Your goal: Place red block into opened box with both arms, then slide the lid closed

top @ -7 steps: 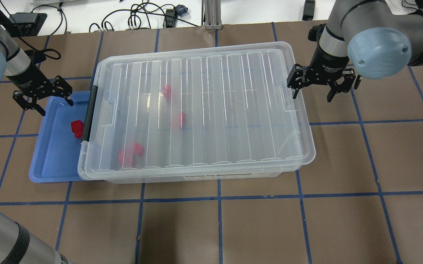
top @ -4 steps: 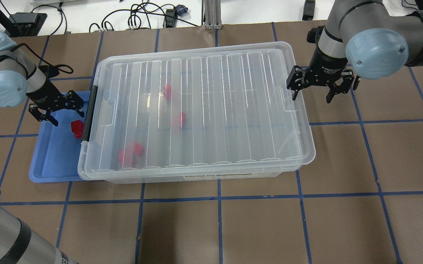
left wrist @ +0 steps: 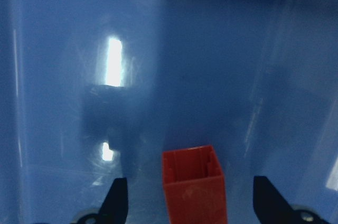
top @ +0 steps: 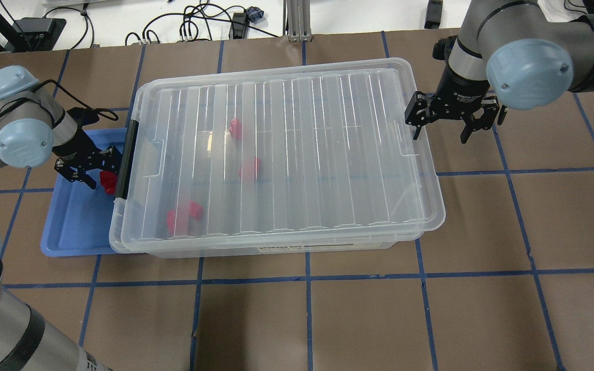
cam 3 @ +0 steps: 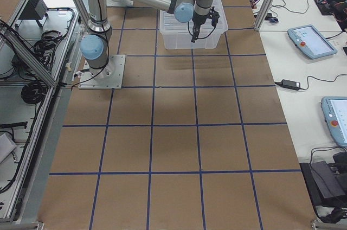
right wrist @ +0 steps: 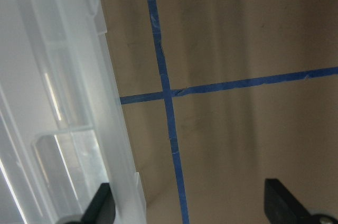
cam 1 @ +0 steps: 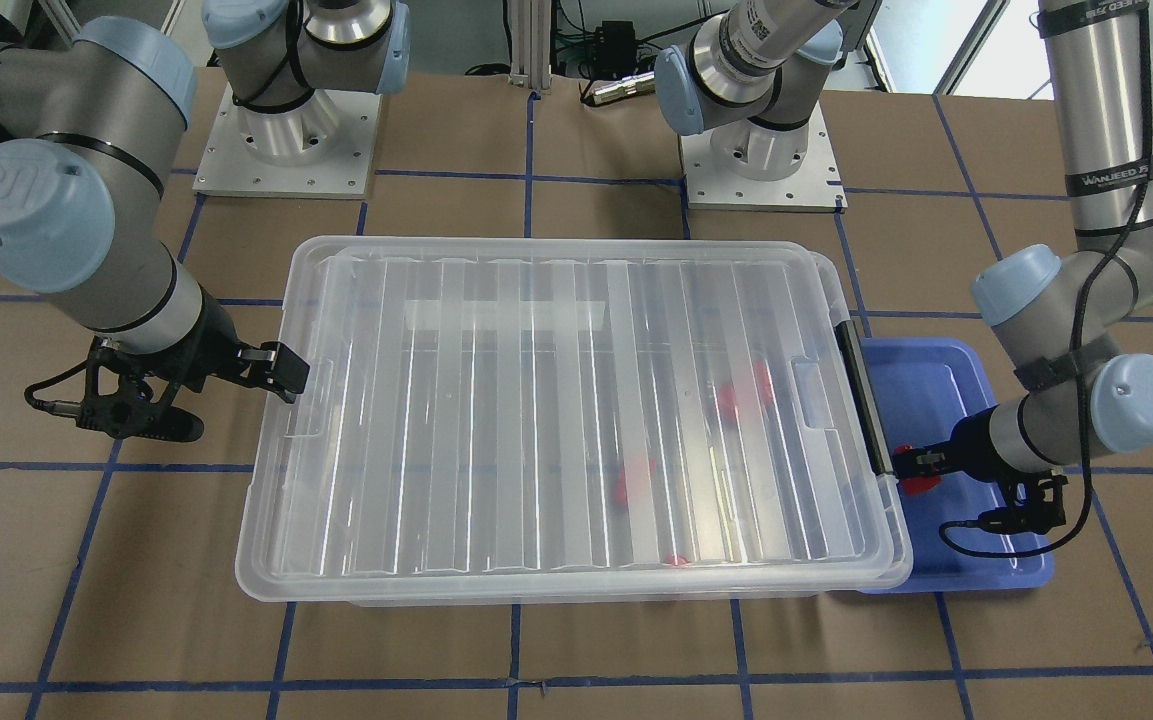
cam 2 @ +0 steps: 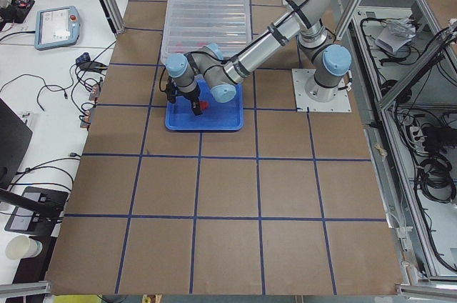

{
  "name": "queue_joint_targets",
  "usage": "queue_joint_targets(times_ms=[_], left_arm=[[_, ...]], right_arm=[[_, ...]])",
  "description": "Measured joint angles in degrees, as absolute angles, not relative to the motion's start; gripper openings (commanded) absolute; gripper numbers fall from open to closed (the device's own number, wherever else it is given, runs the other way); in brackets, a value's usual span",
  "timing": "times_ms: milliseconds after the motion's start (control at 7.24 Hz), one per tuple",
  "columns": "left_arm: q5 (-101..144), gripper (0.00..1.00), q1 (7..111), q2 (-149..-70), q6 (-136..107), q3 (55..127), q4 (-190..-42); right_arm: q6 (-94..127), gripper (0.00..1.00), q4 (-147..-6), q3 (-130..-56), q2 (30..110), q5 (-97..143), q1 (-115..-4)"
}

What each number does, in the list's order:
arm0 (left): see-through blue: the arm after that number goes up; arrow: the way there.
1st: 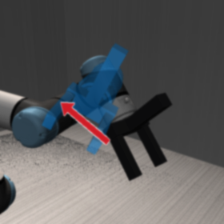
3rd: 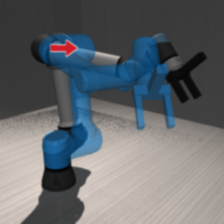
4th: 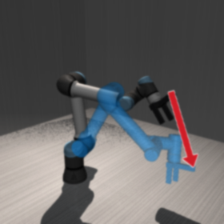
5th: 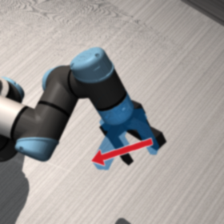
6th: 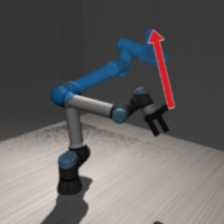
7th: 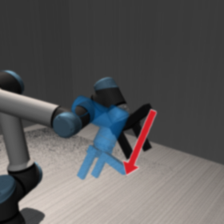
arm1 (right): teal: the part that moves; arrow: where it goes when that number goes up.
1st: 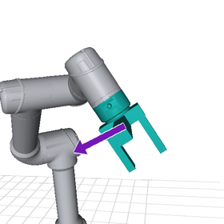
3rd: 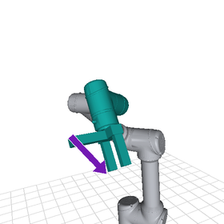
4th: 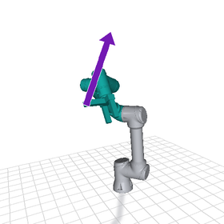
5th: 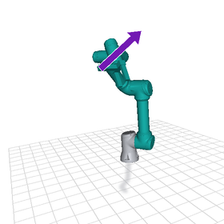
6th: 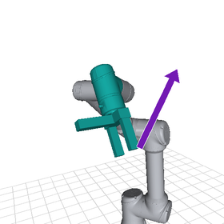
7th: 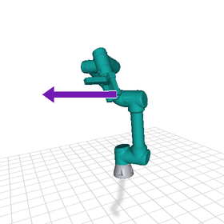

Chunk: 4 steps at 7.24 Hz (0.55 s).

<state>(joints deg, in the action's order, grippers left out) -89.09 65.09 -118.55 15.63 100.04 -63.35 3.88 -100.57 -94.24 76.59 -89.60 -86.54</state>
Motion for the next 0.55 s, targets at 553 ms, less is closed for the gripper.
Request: queue_joint_targets(times_ms=[553], left_arm=[[-88.99, 0.0, 66.49, -115.4, 16.0, 96.39, -69.1]], right_arm=[[-2.1, 1.0, -100.7, -94.11, 76.39, -92.62, -84.09]])
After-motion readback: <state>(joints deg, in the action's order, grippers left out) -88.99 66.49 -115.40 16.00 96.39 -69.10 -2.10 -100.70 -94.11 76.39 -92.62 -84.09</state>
